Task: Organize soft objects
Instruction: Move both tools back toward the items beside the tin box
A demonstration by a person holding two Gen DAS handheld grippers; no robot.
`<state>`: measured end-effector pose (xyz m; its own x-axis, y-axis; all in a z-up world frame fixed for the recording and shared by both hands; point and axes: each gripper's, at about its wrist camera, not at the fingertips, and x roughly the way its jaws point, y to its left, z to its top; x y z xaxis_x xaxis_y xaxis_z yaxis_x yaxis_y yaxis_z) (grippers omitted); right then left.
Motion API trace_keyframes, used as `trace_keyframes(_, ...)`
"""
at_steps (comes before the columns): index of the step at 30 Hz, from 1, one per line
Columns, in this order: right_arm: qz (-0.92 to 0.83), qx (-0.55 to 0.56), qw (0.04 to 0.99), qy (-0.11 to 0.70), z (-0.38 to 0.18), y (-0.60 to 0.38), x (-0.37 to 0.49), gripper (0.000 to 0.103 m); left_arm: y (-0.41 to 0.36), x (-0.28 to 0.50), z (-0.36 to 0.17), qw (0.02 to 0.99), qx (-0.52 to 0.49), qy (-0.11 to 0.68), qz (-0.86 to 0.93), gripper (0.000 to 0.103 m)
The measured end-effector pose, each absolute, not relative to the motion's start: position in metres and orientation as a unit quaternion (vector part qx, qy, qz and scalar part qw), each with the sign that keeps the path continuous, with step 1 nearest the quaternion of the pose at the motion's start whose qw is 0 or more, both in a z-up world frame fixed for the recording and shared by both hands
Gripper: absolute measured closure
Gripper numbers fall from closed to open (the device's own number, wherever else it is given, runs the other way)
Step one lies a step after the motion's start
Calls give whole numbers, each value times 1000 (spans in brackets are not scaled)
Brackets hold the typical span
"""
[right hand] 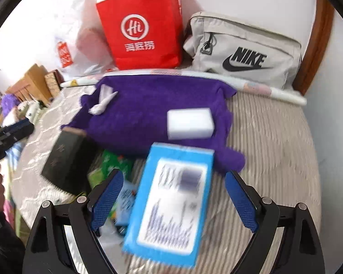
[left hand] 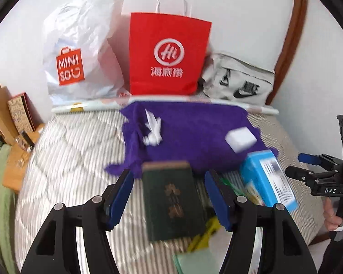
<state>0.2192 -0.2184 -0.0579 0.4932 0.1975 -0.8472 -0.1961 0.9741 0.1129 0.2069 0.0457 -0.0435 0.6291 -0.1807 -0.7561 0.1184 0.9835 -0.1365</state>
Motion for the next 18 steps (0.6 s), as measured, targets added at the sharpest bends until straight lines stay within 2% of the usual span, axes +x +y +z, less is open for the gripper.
trace_keyframes(8,152,-17,877,456,-64,-185,168,13,52,154,-72,894,-53,437,-80,40)
trace_keyframes(10,151,-34,882,445,-67,-172,162,18,57,147,-81,891,-58,444,-74,40)
trace_keyframes(12,160,-46,880,444,-71,-160,160,30,61,141,-88,890,-60,448,-68,40)
trace_keyframes(14,167,-53,875,451,-76,-152,160,36,65,137,-92,889,-62,450,-63,40)
trace_keyframes(18,187,-69,876,438,-79,-136,154,39,73,133,-98,887,-72,451,-70,40)
